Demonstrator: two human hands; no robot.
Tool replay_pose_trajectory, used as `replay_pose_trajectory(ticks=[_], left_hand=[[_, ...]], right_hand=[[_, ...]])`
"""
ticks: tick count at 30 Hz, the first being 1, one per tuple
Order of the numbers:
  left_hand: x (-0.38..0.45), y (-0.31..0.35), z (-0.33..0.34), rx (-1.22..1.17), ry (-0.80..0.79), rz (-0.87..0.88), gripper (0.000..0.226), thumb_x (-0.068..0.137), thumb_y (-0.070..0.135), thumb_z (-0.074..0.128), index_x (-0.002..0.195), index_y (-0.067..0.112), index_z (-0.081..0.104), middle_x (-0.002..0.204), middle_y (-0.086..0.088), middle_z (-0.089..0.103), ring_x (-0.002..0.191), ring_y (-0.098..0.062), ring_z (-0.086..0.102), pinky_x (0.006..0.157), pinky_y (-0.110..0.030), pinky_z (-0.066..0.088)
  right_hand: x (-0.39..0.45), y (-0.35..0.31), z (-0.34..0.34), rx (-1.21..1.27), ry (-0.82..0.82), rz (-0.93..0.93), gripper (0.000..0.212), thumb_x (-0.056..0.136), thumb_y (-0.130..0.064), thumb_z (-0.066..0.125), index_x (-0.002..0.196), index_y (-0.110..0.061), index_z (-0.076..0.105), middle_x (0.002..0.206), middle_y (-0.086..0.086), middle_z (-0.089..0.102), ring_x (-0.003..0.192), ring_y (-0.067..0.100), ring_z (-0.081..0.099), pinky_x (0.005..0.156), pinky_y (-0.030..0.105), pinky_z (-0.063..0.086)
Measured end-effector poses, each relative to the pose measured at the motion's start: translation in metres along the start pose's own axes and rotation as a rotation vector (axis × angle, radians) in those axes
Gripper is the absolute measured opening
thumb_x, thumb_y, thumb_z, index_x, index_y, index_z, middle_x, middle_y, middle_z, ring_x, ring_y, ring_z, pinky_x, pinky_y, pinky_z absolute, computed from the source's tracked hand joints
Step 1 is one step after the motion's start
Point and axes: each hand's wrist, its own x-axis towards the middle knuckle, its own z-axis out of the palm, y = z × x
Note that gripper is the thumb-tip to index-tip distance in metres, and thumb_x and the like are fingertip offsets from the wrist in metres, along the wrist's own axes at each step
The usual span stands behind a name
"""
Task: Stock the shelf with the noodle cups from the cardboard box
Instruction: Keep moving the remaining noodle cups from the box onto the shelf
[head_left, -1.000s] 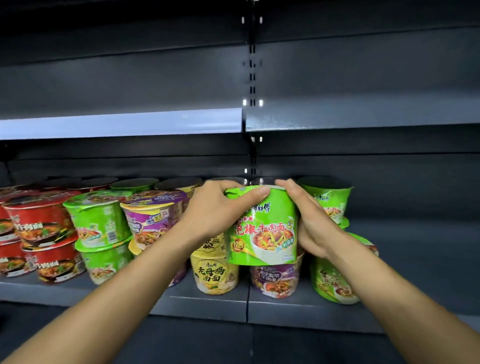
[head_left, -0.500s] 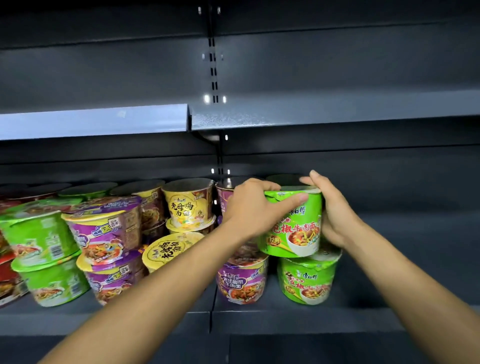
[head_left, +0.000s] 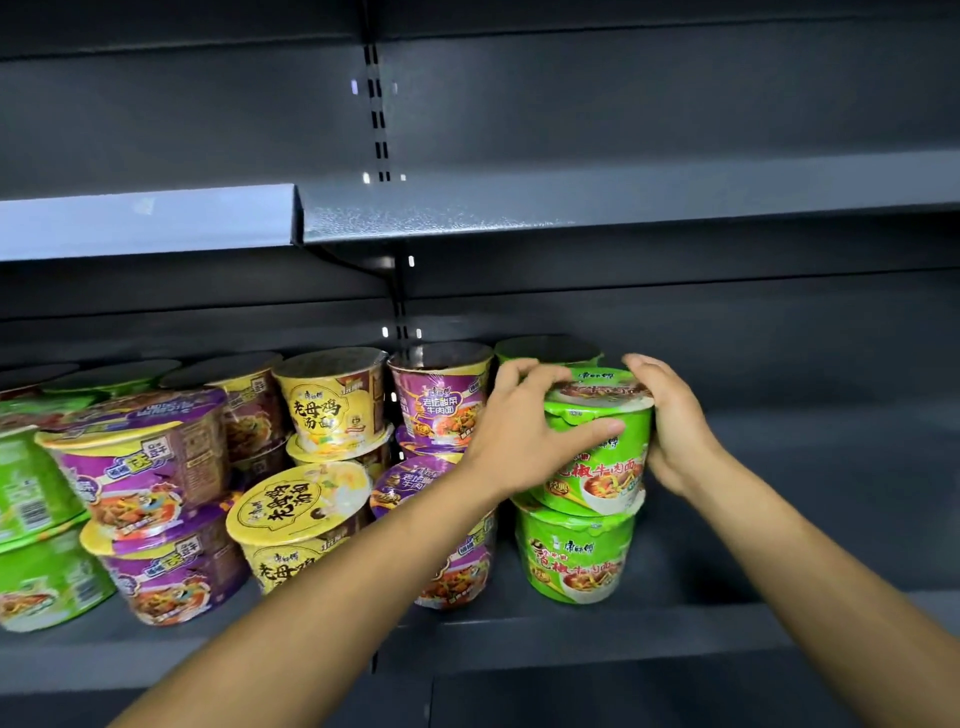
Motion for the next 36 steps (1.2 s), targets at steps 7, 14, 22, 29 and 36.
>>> replay_pose_trajectory(ticks=[7,14,22,29,36], left_hand=[[0.009,-0.024,-0.008,-0.237,-0.127,-0.175,0.129,0.044,0.072,0.075,0.148,0.031,0.011,0.148,0.003,0.037,0.132,-0.013,0.041,0.112,-0.037,0.035],[0.011,-0.043,-0.011,-0.407,-0.266,-0.233,0.131,0.048,0.059,0.086,0.15,0.036,0.008,0.145,0.005,0.044,0.127,-0.012,0.048,0.11,-0.036,0.038],[0.012,-0.038,-0.019,-0.415,-0.29,-0.227,0.099,0.076,0.025,0.077,0.151,0.026,0.013,0.126,0.018,0.042,0.113,-0.002,0.048,0.088,-0.01,0.04],[0.01,-0.041,-0.017,-0.547,-0.298,-0.275,0.113,0.07,0.023,0.08,0.152,0.03,0.004,0.142,0.007,0.044,0.124,-0.013,0.051,0.104,-0.029,0.042],[0.007,-0.041,-0.015,-0.627,-0.346,-0.292,0.101,0.071,0.016,0.077,0.148,0.029,0.013,0.125,0.009,0.058,0.116,-0.008,0.055,0.088,-0.02,0.049]], right_hand=[[-0.001,0.002,0.0,-0.045,-0.092,0.074,0.047,0.091,-0.048,0.053,0.117,-0.01,0.055,0.116,0.013,0.066,0.106,0.024,0.065,0.088,0.038,0.052],[-0.003,0.001,0.002,-0.011,-0.215,0.199,0.054,0.094,-0.056,0.037,0.111,-0.013,0.063,0.109,0.012,0.071,0.1,0.025,0.068,0.084,0.037,0.055],[-0.003,0.001,0.004,0.0,-0.251,0.243,0.059,0.094,-0.054,0.037,0.127,-0.009,0.057,0.115,0.014,0.068,0.107,0.028,0.065,0.089,0.04,0.052],[-0.003,0.0,0.002,-0.028,-0.26,0.226,0.053,0.095,-0.052,0.038,0.12,-0.011,0.061,0.112,0.012,0.07,0.104,0.026,0.067,0.093,0.041,0.05],[-0.007,-0.001,0.003,-0.04,-0.245,0.212,0.052,0.095,-0.051,0.038,0.12,-0.012,0.061,0.111,0.01,0.07,0.104,0.024,0.067,0.093,0.04,0.05]])
